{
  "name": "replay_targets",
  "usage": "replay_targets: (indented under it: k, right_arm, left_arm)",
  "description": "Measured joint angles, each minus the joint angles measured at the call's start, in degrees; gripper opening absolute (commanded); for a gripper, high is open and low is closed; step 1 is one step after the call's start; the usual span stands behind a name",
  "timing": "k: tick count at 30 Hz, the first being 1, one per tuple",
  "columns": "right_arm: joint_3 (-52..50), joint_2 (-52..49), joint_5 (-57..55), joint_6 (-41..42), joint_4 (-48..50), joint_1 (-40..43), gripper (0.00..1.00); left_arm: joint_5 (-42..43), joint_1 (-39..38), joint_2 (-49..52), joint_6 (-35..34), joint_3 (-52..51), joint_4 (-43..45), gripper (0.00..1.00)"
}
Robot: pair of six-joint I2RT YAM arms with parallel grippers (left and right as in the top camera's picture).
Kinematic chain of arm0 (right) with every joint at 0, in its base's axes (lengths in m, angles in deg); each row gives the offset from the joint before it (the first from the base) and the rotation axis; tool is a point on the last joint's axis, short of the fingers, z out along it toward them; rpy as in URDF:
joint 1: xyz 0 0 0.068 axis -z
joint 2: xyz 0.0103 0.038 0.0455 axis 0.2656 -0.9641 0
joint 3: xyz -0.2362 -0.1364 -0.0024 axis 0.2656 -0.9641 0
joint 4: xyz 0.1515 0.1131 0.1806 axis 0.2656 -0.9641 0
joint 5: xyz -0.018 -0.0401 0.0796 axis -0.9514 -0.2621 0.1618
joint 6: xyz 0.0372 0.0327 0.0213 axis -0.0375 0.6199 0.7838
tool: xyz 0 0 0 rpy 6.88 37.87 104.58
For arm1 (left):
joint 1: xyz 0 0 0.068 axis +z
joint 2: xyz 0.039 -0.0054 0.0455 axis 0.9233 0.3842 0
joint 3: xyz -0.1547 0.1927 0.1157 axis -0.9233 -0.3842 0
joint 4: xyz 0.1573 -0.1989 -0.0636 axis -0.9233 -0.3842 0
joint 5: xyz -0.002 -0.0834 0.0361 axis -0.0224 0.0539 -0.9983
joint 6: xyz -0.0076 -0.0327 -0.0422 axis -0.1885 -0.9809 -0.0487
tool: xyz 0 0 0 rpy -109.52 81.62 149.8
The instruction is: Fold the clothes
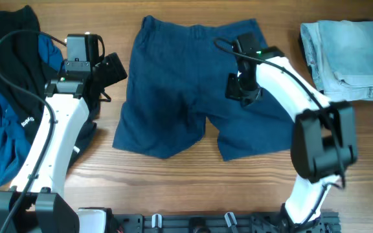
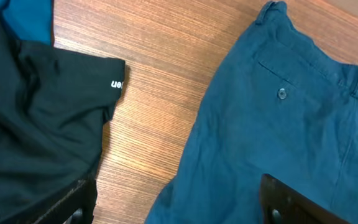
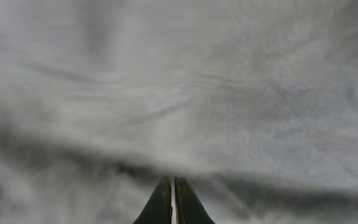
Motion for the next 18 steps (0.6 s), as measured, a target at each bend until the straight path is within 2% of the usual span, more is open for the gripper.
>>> replay_targets:
  k: [5,7,10,11,13,16,18]
  right_arm:
    - [-1.3,-4.2,-1.7,4.8,5.0,0.0,0.04]
    - [-1.2,-4.7,-3.9,3.3,12.5,0.0,0.04]
    - [-0.9,-7.3,-7.2,-5.8,27.5,0.0,0.04]
    - [-0.9,-7.9,-7.4,-8.8,29.7,0.0,0.04]
    - [0.4,-11.8,-8.6,-16.5,41.4,0.0,0.04]
    - [2.0,-16.6,-9.4,-34.4,53.6,0.0,0.07]
    - [1.9,-17.3,-10.2,-43.4,57.1,0.0,0.08]
  left_arm:
    - [0.0,0.0,0.1,0.3,0.0,-0.2,0.84]
    - [0.0,0.0,0.1,0.4,0.0,-0.3,0.84]
    - [0.0,0.0,0.2,0.4,0.0,-2.5,0.84]
    - [0.0,0.0,0.2,0.4,0.0,-3.3,0.84]
    - [0.0,0.0,0.3,0.4,0.0,-4.7,0.84]
    - [0.0,0.0,0.3,0.4,0.0,-4.9,0.84]
    - [0.0,0.0,0.3,0.4,0.0,-4.9,0.84]
